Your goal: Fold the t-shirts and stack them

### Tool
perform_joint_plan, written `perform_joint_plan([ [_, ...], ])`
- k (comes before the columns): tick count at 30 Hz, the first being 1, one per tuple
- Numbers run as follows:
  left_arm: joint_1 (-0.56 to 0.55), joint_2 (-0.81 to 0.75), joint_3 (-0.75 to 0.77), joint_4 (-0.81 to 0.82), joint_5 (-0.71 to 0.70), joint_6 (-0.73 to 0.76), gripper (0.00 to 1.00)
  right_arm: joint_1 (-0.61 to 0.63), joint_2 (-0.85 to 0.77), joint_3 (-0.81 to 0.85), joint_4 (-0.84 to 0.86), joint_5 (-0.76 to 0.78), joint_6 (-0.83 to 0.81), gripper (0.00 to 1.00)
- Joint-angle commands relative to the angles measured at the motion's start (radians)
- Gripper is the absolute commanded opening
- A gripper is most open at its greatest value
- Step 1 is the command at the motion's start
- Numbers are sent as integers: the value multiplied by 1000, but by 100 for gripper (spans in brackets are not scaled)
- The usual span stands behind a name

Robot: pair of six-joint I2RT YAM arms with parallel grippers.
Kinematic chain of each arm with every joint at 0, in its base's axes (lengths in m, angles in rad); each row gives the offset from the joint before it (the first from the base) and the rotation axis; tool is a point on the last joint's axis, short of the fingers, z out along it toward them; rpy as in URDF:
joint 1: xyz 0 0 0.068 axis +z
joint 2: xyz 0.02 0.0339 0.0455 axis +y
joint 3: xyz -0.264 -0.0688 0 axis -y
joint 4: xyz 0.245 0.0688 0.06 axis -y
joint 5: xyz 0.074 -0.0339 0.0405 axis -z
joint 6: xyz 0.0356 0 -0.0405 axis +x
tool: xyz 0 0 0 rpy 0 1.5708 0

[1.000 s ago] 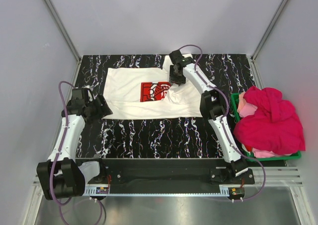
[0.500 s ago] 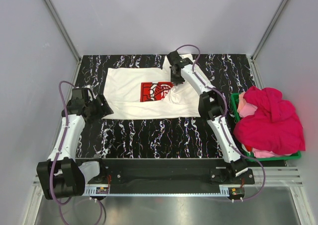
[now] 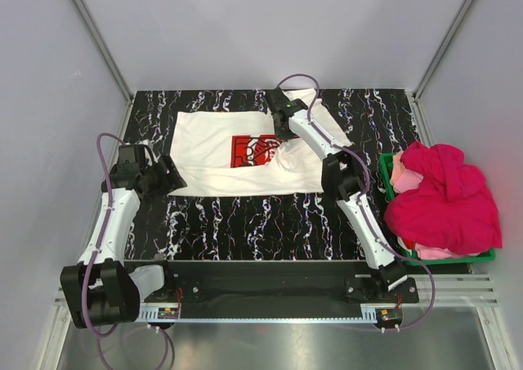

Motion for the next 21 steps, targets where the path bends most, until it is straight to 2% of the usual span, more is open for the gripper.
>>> perform_joint_plan([
  [1, 4, 5, -7, 38, 23, 11, 80, 30, -70, 15, 52, 30, -22, 5],
  [9, 2, 8, -7, 38, 17, 11, 80, 42, -58, -20, 187, -17, -20, 6],
  [11, 4, 11, -7, 35, 12, 10, 80, 42, -44, -9, 204, -19, -25, 30],
  [14, 2, 16, -7, 34, 6, 10, 80, 42, -24, 27, 196, -11, -25, 72],
  [18, 2, 20, -3, 28, -9, 7, 80, 37, -92, -8, 195, 41, -31, 88],
  [21, 4, 36, 5, 15, -35, -6, 83, 15, -237, -161, 228, 53, -8, 93],
])
